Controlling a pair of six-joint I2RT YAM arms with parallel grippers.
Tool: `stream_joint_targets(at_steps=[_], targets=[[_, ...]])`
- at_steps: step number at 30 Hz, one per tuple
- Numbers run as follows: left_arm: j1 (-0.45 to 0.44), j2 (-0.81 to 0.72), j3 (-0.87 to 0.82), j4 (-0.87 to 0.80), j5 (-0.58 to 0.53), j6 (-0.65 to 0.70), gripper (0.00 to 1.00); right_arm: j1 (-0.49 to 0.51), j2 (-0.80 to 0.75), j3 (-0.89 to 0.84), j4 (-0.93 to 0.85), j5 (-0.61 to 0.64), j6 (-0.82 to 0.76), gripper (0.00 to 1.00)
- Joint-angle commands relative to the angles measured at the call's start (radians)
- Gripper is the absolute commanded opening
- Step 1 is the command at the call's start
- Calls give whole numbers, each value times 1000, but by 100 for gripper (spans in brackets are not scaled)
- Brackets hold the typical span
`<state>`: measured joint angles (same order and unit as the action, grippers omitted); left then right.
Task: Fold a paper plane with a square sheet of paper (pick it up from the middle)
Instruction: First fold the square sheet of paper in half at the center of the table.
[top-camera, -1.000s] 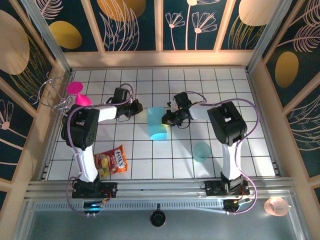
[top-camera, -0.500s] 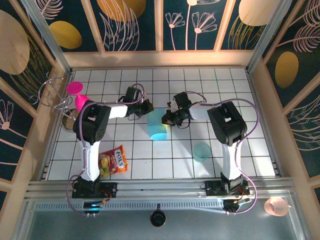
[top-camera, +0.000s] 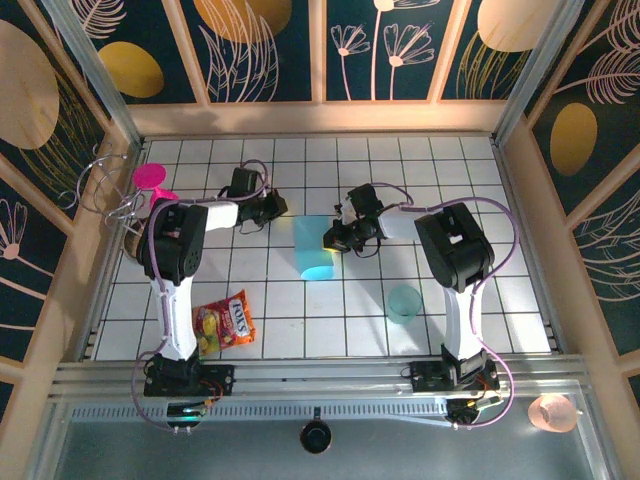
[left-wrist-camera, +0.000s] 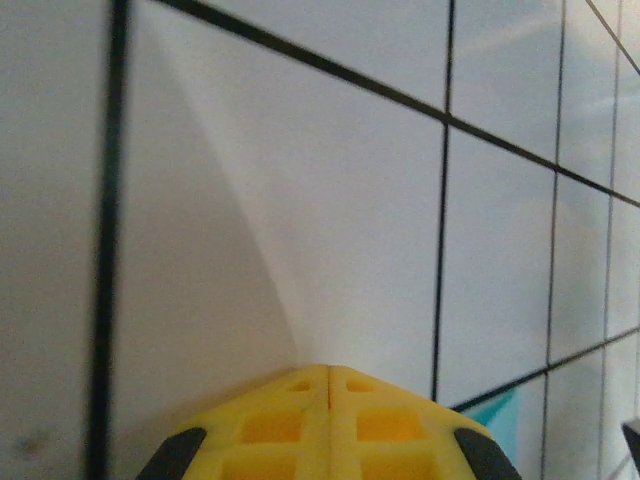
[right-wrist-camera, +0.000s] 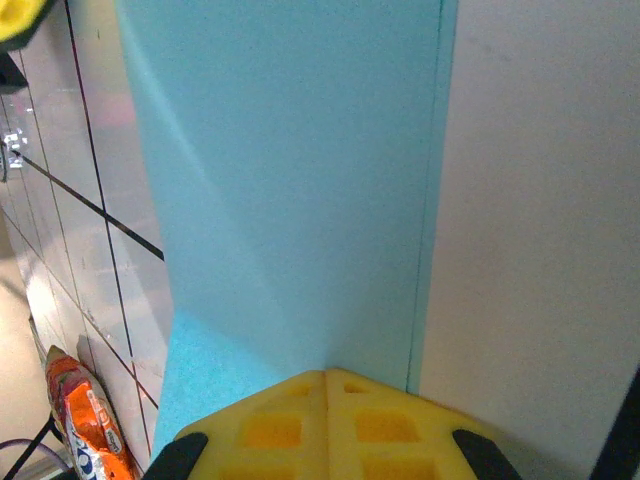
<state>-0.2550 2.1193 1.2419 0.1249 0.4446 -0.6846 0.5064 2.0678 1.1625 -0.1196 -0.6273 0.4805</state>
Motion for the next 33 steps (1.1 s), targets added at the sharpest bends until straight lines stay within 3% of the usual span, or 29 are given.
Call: stream_joint_targets(at_steps=[1,8,14,24,33], targets=[[4,-66,-9,-52,-37,24,0,-30,189,-121,-197,456,-28,0],[-148,-268,-201,-15,-12,-103,0,-29,189,-121,-191,448,-29,0],[-252,-283,-344,87,98,-213,0,-27,187,-145,-175,440,-20,0],[-270,-270,-384,-65,34,-146,0,-27,193,-149,-176,455,-17,0],[-265,-264,-486,-86,-35,-121,0,-28,201,-148,-184,478,-21,0]])
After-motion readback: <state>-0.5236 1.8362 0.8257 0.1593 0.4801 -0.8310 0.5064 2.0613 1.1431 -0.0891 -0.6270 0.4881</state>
